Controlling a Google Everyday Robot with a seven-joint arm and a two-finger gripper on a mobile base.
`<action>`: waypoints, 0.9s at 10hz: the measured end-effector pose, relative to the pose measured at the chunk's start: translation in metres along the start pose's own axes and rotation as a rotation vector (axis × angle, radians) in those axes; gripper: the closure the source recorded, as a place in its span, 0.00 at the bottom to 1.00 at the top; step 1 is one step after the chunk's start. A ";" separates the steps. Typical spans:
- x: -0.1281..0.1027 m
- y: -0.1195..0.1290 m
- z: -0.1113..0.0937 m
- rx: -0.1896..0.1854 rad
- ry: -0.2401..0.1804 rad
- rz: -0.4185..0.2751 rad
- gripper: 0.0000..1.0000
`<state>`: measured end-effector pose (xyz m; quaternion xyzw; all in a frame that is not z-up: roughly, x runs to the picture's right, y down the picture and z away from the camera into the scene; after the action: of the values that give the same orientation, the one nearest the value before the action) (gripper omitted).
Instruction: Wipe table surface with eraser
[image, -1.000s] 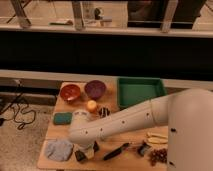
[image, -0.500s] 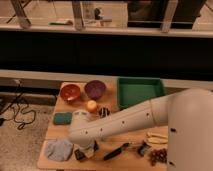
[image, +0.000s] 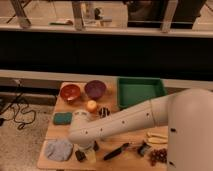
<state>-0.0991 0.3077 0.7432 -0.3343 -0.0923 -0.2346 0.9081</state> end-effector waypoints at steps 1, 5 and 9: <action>0.000 0.000 0.000 0.000 0.000 0.000 0.20; 0.000 0.000 0.000 0.000 0.000 0.000 0.20; -0.002 -0.001 -0.005 0.011 0.016 0.003 0.20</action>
<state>-0.1012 0.3044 0.7388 -0.3274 -0.0859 -0.2354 0.9111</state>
